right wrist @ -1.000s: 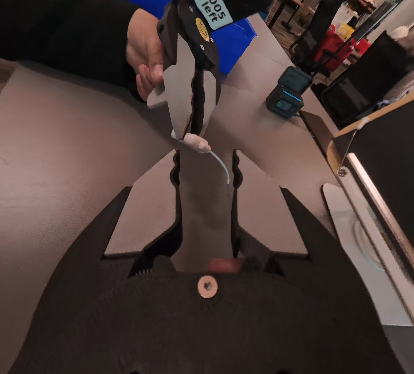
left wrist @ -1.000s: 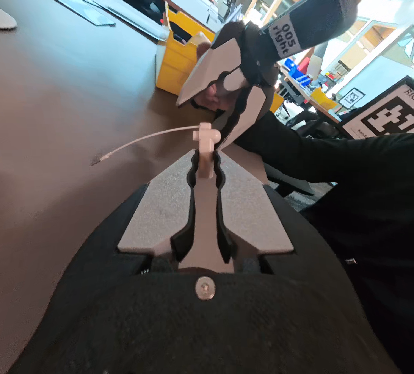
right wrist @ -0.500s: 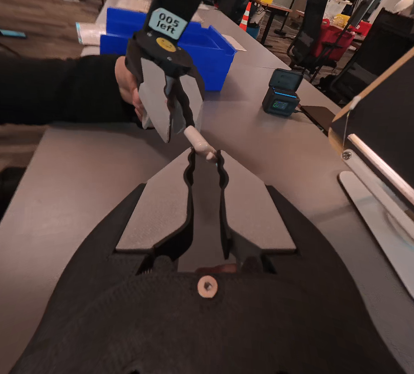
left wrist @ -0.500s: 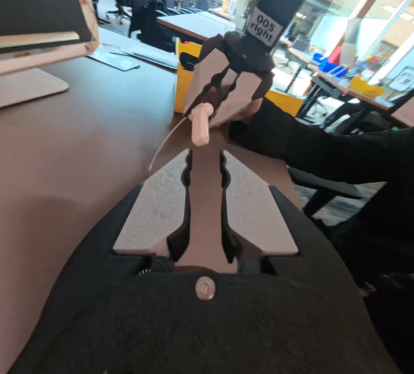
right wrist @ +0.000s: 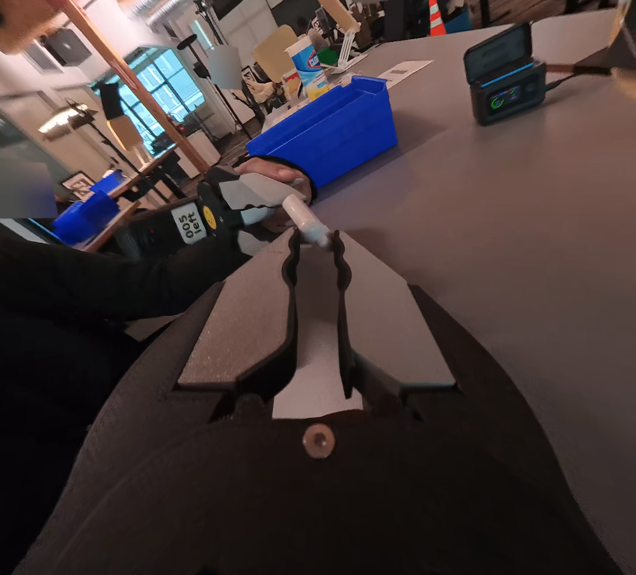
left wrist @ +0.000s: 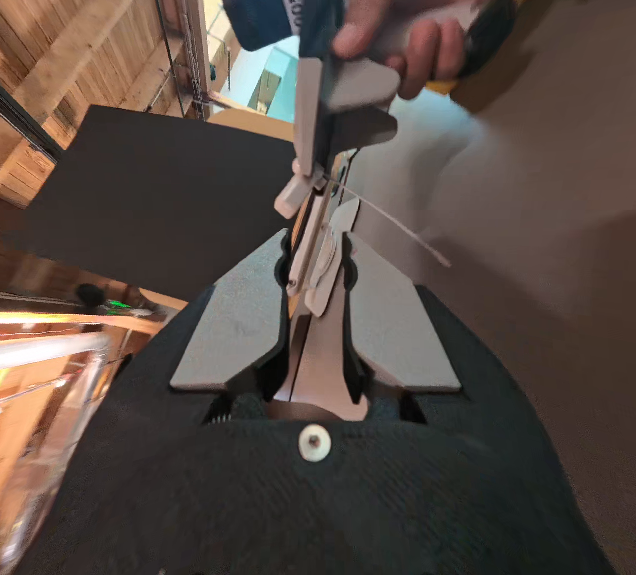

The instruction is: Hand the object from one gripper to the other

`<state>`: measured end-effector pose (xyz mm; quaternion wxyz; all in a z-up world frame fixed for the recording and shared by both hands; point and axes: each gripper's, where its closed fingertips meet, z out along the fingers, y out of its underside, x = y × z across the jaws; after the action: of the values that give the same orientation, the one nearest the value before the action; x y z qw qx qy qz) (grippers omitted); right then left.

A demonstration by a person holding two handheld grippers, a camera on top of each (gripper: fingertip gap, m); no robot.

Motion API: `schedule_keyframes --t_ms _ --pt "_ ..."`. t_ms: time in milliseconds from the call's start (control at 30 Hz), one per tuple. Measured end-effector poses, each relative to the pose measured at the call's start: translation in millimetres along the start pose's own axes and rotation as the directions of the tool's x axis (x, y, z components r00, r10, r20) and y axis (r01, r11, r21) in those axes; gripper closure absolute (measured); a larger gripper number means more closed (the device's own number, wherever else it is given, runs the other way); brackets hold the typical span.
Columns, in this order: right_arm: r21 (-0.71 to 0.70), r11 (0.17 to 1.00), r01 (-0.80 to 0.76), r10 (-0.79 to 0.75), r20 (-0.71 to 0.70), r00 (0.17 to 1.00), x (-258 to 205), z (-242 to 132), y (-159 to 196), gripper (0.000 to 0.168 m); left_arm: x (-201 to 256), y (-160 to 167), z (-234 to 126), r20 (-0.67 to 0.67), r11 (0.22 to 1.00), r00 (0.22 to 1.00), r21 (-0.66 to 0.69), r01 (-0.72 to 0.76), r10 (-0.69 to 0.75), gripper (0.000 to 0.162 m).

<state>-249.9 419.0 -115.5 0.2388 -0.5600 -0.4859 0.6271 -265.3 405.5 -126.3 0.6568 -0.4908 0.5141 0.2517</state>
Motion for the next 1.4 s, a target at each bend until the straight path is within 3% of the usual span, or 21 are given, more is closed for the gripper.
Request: schedule_keyframes --t_ms 67,233,400,500,567,633,733,900,1033,1133,1300,1400 --pt "-0.034 0.999 -0.022 0.021 -0.013 1.0 3.8 1.9 6.7 0.153 -4.0 0.5 3.2 0.042 0.999 0.999 -0.024 -0.024 0.025 0.125" --pt "-0.057 0.997 -0.06 0.06 0.003 0.998 2.6 5.9 12.7 0.153 -10.7 -1.5 -1.5 0.061 1.0 0.998 0.004 -0.025 0.025 0.125" --pt "-0.11 0.992 -0.061 0.062 0.003 0.998 0.7 12.9 23.2 0.153 0.5 -7.0 2.3 0.034 0.998 0.997 0.009 -0.068 0.068 0.13" --pt "-0.131 0.989 -0.064 0.067 0.018 0.998 -2.9 16.7 27.2 0.152 7.9 -5.7 2.7 -0.005 0.997 0.997 0.009 -0.075 0.075 0.146" --pt "-0.14 0.988 -0.066 0.068 0.014 0.998 -1.9 16.4 29.0 0.152 10.1 -4.9 2.7 -0.028 0.997 0.997 0.004 -0.075 0.075 0.147" --pt "-0.125 0.99 -0.069 0.073 0.026 0.997 -3.2 15.6 26.3 0.154 7.8 -5.9 2.8 -0.042 1.0 0.999 -0.003 -0.031 0.03 0.147" --pt "-0.047 0.999 -0.014 0.017 0.077 0.997 -12.7 8.3 9.2 0.157 -5.7 -13.1 0.7 -0.052 0.978 0.979 0.057 0.202 -0.199 0.149" --pt "0.092 0.986 0.141 -0.143 0.015 0.99 -15.7 -10.3 -20.0 0.144 -24.9 -10.9 -3.9 -0.138 0.818 0.826 0.125 0.562 -0.547 0.149" --pt "0.035 0.971 0.237 -0.235 -0.049 0.971 -10.7 -8.7 -14.1 0.143 -39.6 -17.0 -12.1 -0.253 0.627 0.656 0.195 0.754 -0.711 0.15" --pt "-0.025 0.933 0.36 -0.36 -0.069 0.93 -15.8 0.3 -6.5 0.14 -43.3 -25.4 -18.7 -0.395 0.459 0.499 0.197 0.866 -0.772 0.149" --pt "-0.063 0.844 0.532 -0.536 -0.08 0.841 -31.2 16.4 0.4 0.124 -30.8 -35.4 -21.8 -0.559 0.322 0.328 0.112 0.94 -0.762 0.15" --pt "-0.059 0.82 0.569 -0.572 -0.055 0.818 -39.2 21.6 3.5 0.115 -15.9 -42.2 -22.1 -0.638 0.284 0.238 0.031 0.958 -0.733 0.15"
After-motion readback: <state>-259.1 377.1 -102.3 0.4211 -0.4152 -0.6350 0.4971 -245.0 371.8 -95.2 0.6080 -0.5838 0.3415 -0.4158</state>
